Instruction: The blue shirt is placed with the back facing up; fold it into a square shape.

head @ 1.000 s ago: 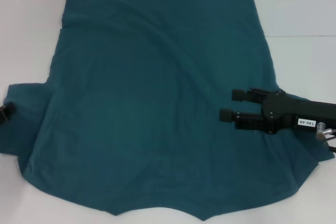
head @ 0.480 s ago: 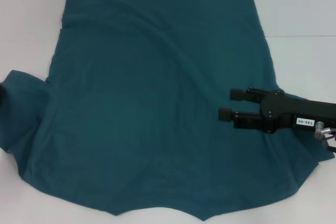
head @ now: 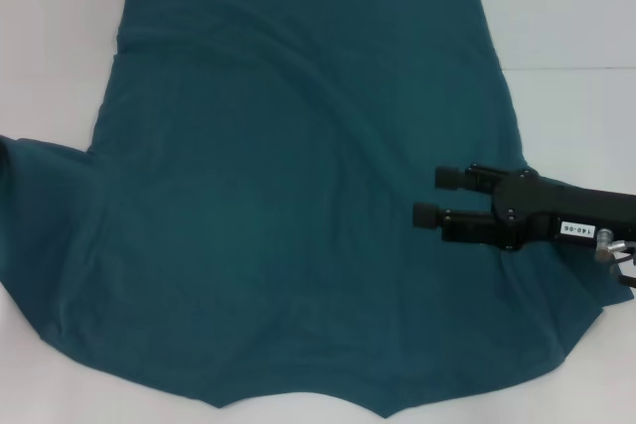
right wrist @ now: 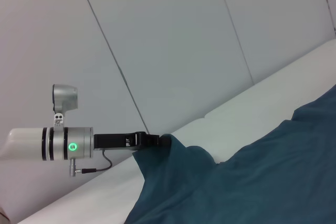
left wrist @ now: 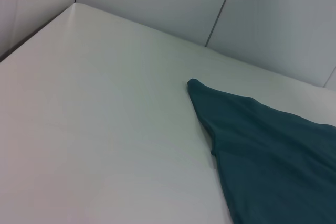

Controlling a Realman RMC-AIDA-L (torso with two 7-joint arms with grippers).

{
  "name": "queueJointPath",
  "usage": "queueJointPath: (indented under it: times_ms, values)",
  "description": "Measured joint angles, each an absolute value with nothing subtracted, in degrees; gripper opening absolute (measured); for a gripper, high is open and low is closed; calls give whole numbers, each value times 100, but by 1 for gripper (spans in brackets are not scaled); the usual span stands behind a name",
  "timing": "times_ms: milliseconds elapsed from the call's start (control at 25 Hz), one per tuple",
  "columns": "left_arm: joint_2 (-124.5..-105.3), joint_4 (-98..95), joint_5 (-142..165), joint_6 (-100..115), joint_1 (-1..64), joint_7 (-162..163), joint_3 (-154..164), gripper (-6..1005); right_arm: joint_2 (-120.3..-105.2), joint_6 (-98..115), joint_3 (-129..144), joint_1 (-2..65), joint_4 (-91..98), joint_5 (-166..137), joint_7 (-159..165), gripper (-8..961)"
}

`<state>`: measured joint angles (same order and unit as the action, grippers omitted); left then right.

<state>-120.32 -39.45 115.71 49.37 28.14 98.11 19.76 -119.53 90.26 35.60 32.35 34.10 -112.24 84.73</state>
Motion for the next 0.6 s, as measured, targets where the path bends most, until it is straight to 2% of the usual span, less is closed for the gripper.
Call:
queueJointPath:
  times_ms: [400, 600]
  values:
    - [-12060, -4045, 11569, 5445, 2833, 9921, 1978, 6, -11953, 9027, 3560, 3235, 3419, -11177, 8473, 891]
    - [-12134, -4181, 11490, 6973, 2829, 10304, 1978, 7, -11946, 9027, 3559, 3235, 3427, -11172, 8457, 891]
